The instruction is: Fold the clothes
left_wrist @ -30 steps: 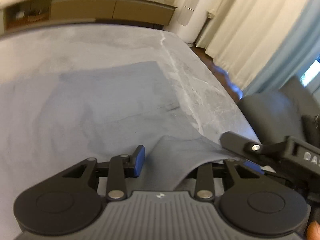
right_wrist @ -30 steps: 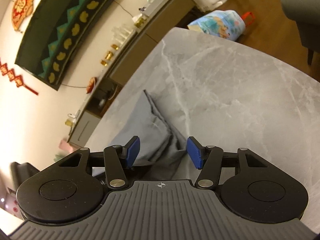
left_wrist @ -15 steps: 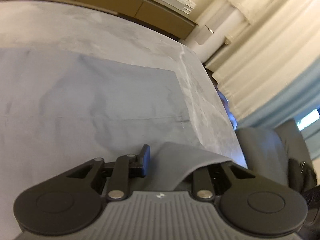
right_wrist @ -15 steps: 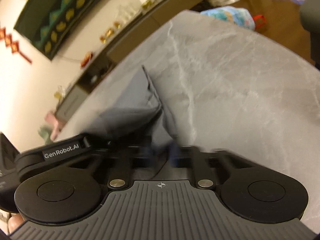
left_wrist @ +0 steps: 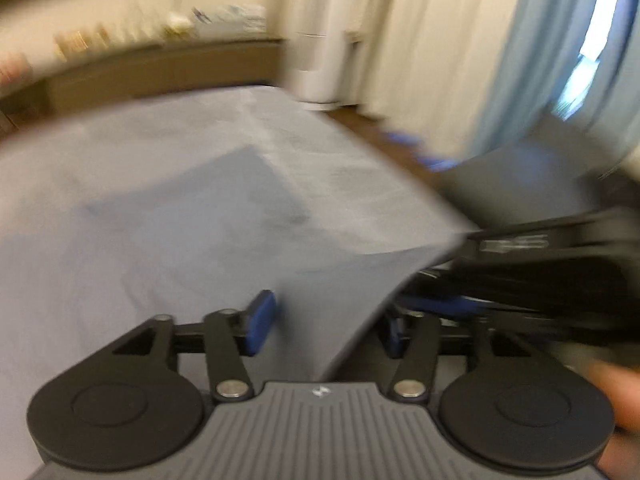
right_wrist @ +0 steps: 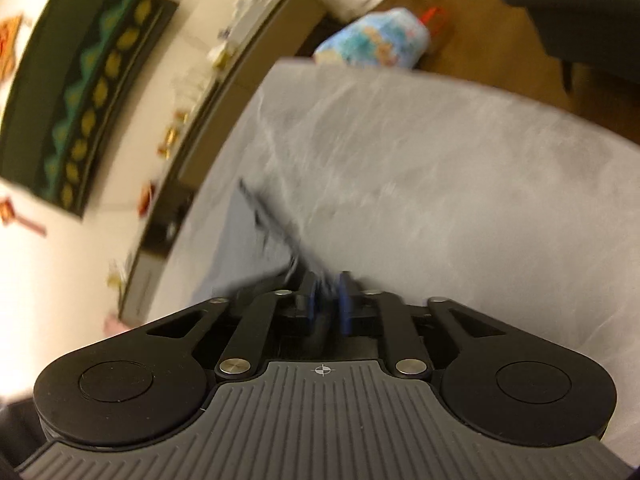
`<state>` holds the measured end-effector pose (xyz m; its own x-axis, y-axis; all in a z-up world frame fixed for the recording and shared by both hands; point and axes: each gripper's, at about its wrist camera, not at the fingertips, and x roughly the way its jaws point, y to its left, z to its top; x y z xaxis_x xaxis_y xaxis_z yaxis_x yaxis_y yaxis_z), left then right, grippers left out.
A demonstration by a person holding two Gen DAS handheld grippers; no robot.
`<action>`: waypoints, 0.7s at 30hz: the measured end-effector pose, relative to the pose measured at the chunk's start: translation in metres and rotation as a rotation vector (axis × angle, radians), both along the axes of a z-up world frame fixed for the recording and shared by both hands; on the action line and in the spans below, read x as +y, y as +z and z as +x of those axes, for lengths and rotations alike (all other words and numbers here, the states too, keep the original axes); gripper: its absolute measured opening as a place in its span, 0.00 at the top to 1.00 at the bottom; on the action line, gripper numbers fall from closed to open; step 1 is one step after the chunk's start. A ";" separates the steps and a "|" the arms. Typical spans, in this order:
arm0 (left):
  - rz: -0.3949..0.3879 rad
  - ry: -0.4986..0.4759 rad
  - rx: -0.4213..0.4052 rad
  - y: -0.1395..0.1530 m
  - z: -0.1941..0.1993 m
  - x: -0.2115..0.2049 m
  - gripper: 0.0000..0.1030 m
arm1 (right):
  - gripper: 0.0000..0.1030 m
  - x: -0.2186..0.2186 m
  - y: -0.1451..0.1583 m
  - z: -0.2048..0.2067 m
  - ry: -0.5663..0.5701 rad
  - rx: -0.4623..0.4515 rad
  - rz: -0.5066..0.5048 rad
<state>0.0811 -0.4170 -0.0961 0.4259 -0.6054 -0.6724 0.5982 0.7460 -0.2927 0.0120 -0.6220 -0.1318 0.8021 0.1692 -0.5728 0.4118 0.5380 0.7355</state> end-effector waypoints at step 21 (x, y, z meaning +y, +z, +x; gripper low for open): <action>0.108 0.570 0.065 -0.006 0.011 0.364 0.22 | 0.72 0.162 0.049 0.071 0.518 0.143 -0.828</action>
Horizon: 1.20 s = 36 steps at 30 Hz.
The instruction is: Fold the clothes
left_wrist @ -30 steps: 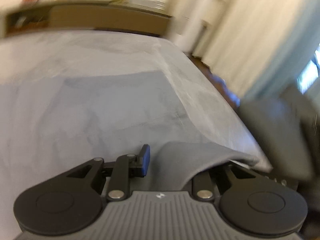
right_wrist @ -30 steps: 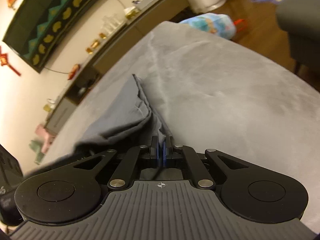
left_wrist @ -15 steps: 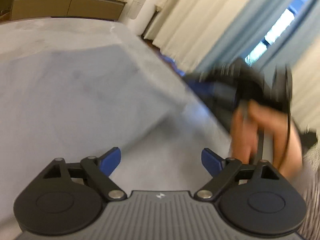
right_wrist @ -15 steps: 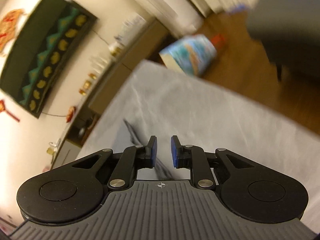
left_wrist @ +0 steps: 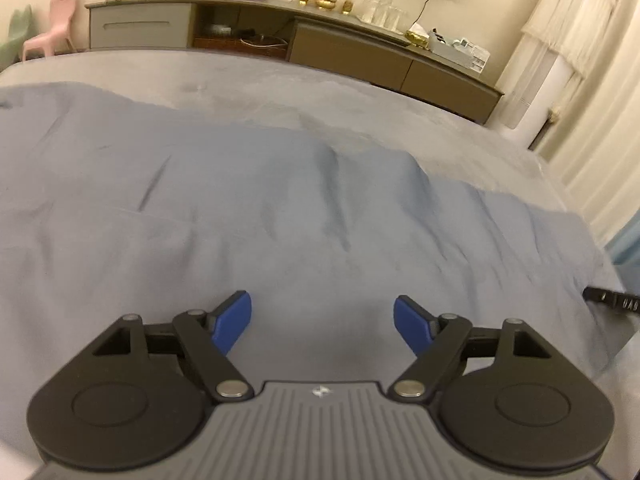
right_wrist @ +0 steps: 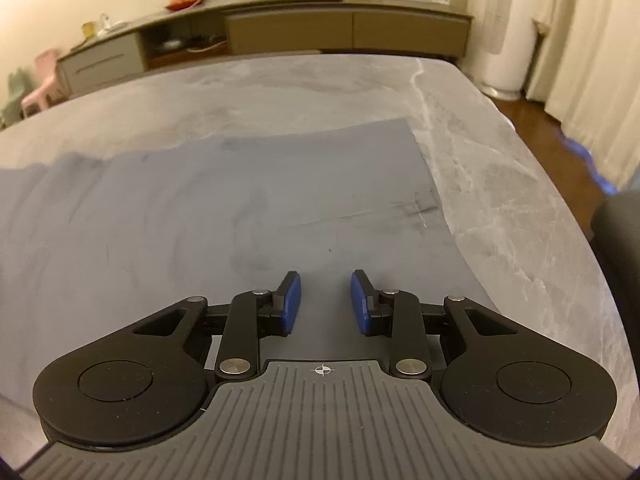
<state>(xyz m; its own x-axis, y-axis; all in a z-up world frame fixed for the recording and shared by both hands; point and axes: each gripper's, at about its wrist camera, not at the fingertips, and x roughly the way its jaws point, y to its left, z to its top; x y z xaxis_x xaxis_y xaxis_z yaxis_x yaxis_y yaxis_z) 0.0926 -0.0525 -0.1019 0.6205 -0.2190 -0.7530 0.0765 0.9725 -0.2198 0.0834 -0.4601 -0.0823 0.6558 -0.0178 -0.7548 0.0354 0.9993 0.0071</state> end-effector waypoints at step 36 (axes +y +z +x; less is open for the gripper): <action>-0.172 0.777 -0.015 0.026 -0.076 0.487 0.08 | 0.54 0.181 0.067 0.017 0.128 -0.106 -0.164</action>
<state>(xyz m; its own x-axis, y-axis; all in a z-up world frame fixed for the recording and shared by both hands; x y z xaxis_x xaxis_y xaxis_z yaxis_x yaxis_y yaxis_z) 0.0169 0.4350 -0.0757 0.6533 0.1679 -0.7383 -0.6055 0.7013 -0.3763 0.1000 -0.2789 -0.0158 0.7360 -0.0460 -0.6755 -0.0845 0.9836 -0.1591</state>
